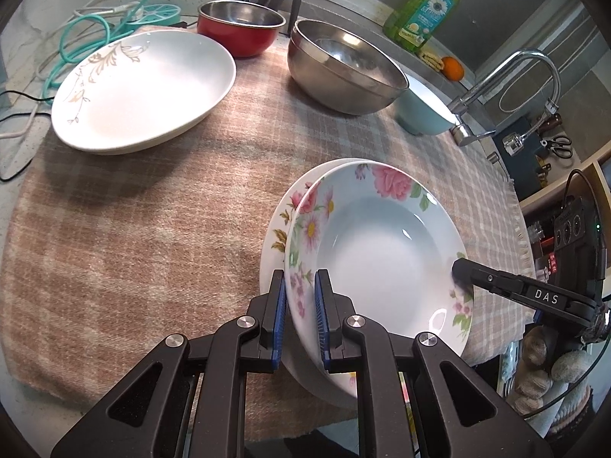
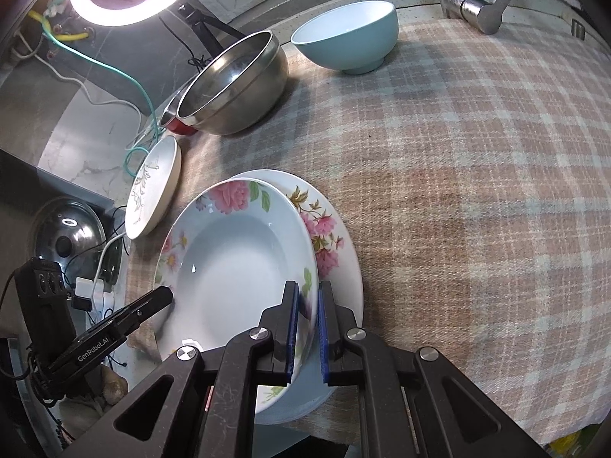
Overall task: Organize plates and bowls
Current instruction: 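Lower the pink-rose plate onto the pink-blossom plate with both grippers, then hold the stacked pink-rose plate rim with both grippers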
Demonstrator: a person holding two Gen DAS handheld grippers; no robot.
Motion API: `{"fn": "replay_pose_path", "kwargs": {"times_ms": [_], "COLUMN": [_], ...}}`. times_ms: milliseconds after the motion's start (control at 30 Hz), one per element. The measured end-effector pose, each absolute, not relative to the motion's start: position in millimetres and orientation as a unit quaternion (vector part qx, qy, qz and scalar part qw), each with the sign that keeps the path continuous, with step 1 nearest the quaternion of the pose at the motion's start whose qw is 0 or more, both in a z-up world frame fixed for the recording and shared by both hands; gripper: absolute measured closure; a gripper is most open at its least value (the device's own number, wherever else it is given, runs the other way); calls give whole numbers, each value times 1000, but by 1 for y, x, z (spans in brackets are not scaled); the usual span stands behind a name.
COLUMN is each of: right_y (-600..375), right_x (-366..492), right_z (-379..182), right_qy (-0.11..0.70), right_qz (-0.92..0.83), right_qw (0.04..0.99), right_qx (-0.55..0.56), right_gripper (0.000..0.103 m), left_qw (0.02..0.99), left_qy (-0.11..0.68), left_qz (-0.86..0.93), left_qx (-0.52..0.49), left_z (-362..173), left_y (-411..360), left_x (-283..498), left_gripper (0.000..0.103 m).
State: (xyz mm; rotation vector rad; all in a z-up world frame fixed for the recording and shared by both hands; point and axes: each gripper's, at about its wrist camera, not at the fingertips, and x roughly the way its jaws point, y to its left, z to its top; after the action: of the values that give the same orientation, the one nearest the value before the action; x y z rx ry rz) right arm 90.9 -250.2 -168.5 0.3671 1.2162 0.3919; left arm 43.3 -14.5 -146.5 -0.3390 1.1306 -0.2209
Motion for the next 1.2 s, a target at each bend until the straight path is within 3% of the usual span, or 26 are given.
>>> {"fn": "replay_pose_path", "kwargs": {"times_ms": [1200], "right_y": [-246], "right_x": [93], "right_z": [-167], "right_qy": [566], "right_qz": [173], "right_qw": [794], "right_qx": [139], "right_gripper": [91], "left_qw": [831], "left_qy": [531], "left_qz": [-105], "left_qx": [-127], "left_z": [-146], "left_y": [-25], "left_x": [44], "left_gripper": [90]}}
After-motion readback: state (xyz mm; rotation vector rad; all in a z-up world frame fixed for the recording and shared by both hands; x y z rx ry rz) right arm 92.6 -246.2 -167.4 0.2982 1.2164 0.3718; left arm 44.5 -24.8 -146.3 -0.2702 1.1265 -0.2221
